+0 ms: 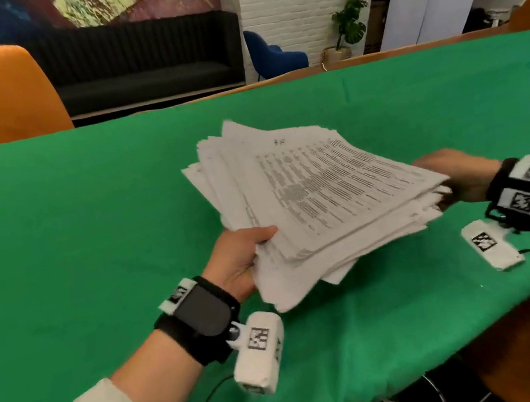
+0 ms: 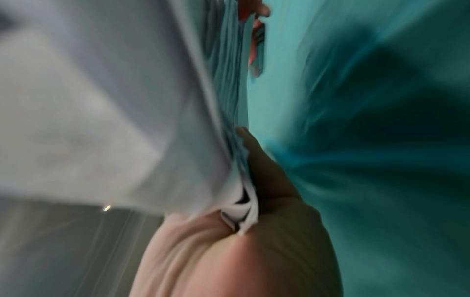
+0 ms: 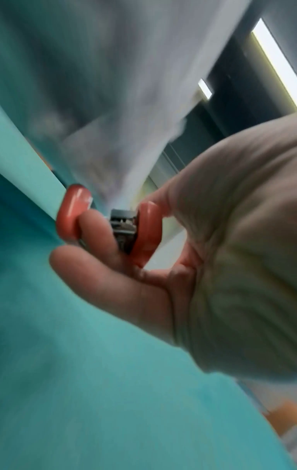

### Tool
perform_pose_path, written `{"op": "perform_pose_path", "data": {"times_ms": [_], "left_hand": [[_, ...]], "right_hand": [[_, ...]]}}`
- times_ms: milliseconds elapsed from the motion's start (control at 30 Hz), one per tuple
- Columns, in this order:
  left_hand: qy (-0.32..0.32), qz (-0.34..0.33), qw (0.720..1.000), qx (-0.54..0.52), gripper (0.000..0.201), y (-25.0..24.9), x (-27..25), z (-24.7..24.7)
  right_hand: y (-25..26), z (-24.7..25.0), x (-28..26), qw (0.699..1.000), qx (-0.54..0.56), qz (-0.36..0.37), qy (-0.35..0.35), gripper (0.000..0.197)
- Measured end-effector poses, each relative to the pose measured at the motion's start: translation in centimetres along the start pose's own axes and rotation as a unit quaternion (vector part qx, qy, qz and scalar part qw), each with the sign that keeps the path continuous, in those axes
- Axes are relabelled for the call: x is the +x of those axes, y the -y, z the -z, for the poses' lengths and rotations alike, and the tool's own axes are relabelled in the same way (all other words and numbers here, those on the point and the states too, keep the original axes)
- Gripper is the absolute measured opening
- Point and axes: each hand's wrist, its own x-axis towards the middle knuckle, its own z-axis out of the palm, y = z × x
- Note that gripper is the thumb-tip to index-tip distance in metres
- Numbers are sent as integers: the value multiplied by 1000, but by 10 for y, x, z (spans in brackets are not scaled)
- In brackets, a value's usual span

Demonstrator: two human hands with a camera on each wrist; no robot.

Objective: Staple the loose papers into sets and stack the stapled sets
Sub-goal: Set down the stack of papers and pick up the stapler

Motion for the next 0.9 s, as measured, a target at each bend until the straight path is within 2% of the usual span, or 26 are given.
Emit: {"op": "perform_pose_path", "data": {"times_ms": [67, 167, 300, 400, 433, 467, 533, 600, 633, 667, 767, 833, 900], "left_hand": [[-6, 2, 1000, 7, 53, 26, 14, -15], [-27, 10, 999, 14, 55, 57, 25, -27], [-47, 21, 996, 76, 52, 74, 22, -32], [-35, 49, 993, 100, 40, 60, 6, -27], [-16, 66, 992, 110, 41, 51, -3, -24], [-9, 67, 989, 130, 51, 41, -14, -21], [-54, 3, 974, 219, 80, 19, -36, -14], [-117, -92, 952, 267, 90, -3, -56, -8], [-118, -117, 952, 259, 90, -12, -64, -6], [-98, -120, 961, 228, 85, -22, -73, -7], [-27, -71, 992, 104, 42, -35, -87, -6], [-26, -69, 995, 72, 39, -35, -90, 5], [-57, -68, 995, 54, 37, -34, -92, 23]], "right_hand": [[-7, 30, -5, 997, 5, -7, -72, 23], [-15, 59, -17, 988, 80, -5, -130, 19], [-17, 55, -30, 977, 162, 19, -137, 13], [-4, 23, -36, 981, 172, 41, -85, 10], [2, 10, -38, 982, 169, 52, -60, 9], [11, -5, -40, 984, 164, 66, -31, 12], [30, -36, -47, 983, 153, 95, 23, 18], [52, -71, -54, 981, 132, 127, 68, 20], [63, -91, -58, 979, 117, 143, 86, 23], [73, -112, -62, 977, 100, 158, 102, 30], [100, -173, -77, 963, 51, 201, 173, 44], [110, -201, -87, 947, 21, 211, 243, 39], [113, -213, -86, 940, 4, 200, 275, 33]]}}
